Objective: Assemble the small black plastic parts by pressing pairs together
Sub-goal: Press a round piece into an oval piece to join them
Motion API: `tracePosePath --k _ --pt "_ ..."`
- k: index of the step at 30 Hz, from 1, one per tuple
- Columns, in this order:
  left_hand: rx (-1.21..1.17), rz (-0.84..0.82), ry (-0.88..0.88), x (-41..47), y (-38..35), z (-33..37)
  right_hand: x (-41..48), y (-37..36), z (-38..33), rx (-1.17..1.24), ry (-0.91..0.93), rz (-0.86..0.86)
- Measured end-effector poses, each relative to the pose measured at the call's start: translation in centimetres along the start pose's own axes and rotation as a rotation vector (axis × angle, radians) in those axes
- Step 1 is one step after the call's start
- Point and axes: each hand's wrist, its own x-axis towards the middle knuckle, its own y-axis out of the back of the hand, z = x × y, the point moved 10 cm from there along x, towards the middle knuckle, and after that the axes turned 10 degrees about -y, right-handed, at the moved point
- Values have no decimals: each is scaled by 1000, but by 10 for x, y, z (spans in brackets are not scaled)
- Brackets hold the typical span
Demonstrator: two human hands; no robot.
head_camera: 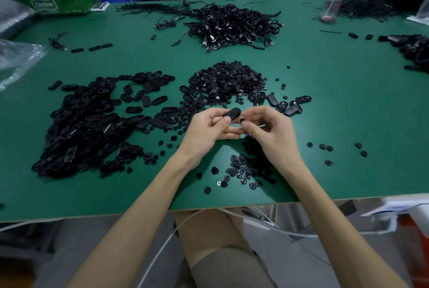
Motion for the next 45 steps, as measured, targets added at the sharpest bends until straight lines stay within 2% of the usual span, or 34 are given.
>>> tracePosePath --k 15,24,34,39,45 --pt "36 104 -46 3 15 0 0 1 1 -12 -3 6" --pt "17 97 -54 3 14 0 -2 -2 -2 -4 9 -15" --pt "14 103 -44 4 15 -3 -2 2 3 130 -38 -9" --pt "92 86 -94 4 15 4 0 5 4 65 -19 32" --pt "80 63 -98 4 11 6 -1 4 5 116 -38 8"
